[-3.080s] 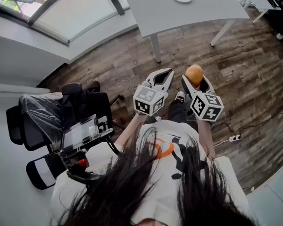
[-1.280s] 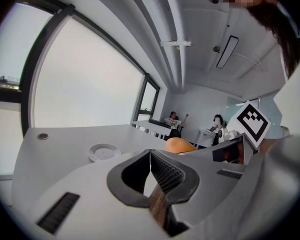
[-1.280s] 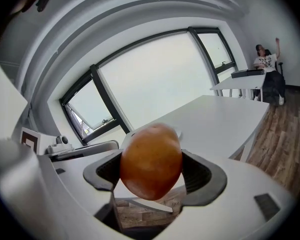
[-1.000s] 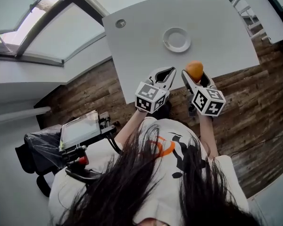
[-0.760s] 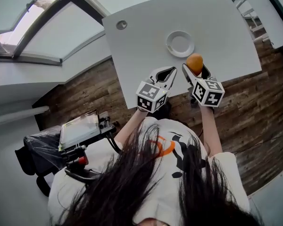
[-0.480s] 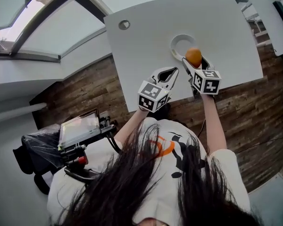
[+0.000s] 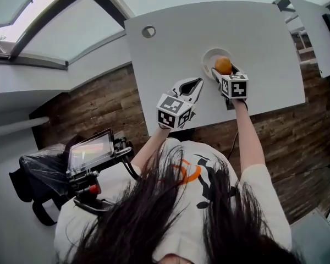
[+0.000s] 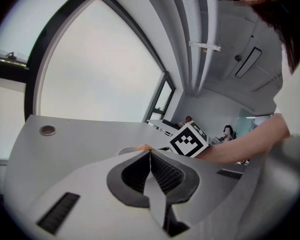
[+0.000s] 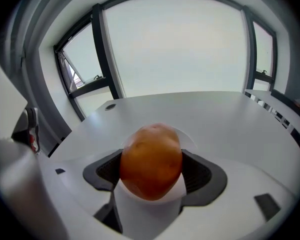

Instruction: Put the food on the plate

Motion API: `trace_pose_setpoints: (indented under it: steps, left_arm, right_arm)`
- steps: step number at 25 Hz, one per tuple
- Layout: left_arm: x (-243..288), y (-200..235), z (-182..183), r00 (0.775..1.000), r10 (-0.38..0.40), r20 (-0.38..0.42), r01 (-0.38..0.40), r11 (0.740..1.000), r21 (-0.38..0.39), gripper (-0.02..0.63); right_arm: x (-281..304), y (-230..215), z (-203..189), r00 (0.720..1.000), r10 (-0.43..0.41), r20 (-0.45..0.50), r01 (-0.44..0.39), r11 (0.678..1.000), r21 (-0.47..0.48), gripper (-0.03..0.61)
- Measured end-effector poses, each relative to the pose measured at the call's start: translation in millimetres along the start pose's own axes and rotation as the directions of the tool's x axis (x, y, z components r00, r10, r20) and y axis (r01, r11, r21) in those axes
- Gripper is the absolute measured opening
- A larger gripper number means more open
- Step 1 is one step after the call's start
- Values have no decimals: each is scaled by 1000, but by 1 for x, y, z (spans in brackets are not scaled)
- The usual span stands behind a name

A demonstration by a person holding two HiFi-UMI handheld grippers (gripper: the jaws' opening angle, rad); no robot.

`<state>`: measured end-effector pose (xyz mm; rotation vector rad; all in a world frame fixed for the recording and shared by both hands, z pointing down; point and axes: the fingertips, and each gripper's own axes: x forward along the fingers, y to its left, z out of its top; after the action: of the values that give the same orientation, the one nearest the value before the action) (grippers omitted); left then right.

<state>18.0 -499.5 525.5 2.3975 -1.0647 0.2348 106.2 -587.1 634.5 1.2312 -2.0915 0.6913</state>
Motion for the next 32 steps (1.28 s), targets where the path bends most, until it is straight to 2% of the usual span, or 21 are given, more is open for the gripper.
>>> trace_pose_setpoints:
  steps: [3,8,16,20,23,26,32]
  left_arm:
    - [1,0,-1,1000,3,-8,-3,1000,4,6]
    - [1,2,-5,1000,5,-20,-5,1000,6,6]
    - [1,2,-7,999,3,-33,-3,1000,9,6]
    - [2,-1,-9,999,-5,-41,5,1000,15,6]
    - [1,-3,-10,999,-9,-44,10,1000,18,6]
    - [2,-4,-10,999,-15,-46,15,1000,21,6]
    - [-3,-14,-5,999,-24,-39,25,999,30,6]
  right_arm:
    - [8,-1,-5,1000,9,-30,-10,999,-41,360]
    - [12,-2,-3,1000,25,-14,-26,999,-38,360]
    - [10,-4,-8,1000,12,-25,-12,1000,2,362]
    - [4,-7,-8,1000,16,-16,-15,998,63,362]
    - [-10,-9,-3,999,-1,33,-2,995,98,362]
    - [-37,-11,5,991,-38,130,19,990,141,362]
    - [-86,12,1,975,-13,222,-26,984,176,360]
